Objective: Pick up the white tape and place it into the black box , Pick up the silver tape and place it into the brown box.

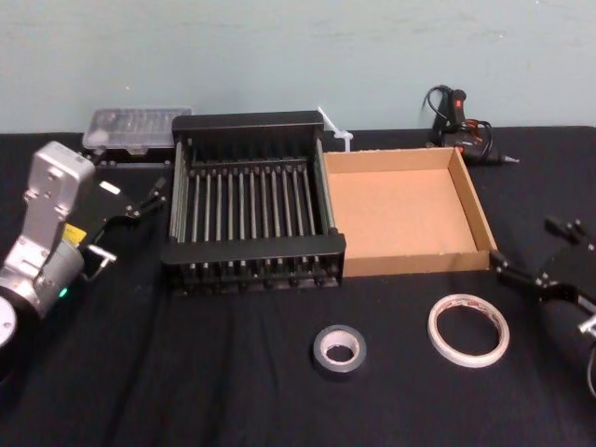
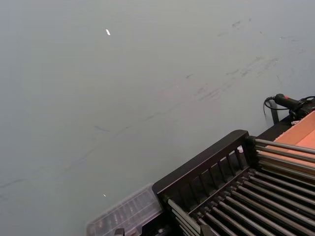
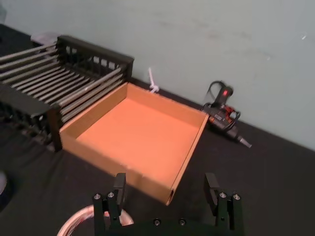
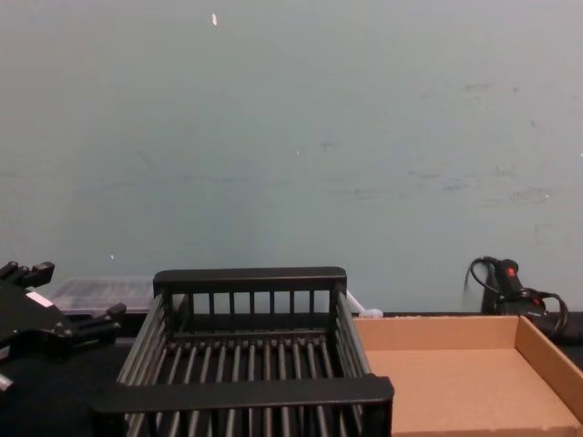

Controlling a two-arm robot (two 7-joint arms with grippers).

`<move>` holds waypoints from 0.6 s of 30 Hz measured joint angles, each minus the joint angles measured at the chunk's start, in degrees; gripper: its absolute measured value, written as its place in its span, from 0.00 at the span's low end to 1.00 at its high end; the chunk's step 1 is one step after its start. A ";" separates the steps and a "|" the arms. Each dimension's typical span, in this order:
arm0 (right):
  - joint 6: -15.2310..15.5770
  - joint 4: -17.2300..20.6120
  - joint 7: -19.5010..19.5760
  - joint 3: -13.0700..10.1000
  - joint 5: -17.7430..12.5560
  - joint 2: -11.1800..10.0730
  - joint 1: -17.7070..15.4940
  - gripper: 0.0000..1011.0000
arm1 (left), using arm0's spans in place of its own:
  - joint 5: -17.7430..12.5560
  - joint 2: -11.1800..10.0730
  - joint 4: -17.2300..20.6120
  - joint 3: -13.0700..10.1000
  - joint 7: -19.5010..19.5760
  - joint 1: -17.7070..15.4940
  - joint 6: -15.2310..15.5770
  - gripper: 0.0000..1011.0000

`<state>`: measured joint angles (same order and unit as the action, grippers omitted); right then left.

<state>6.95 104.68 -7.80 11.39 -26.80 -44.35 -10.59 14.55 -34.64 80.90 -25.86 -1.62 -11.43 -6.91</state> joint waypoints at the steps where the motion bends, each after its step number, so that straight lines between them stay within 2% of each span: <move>1: 0.54 0.13 -0.40 -0.07 -0.03 -0.06 -0.40 0.99 | 0.00 0.00 0.00 0.00 0.00 0.00 0.00 0.99; 9: 3.46 0.04 -1.96 0.43 0.17 0.21 -1.28 0.99 | 0.00 0.00 0.00 -0.01 0.00 0.00 0.00 0.99; 18: 5.89 -1.39 -3.55 0.99 1.05 1.57 -1.06 0.99 | 0.00 0.00 0.00 0.00 0.00 0.00 0.00 0.99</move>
<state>12.84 103.28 -11.35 12.39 -25.75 -42.78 -11.65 14.55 -34.64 80.90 -25.86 -1.62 -11.43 -6.91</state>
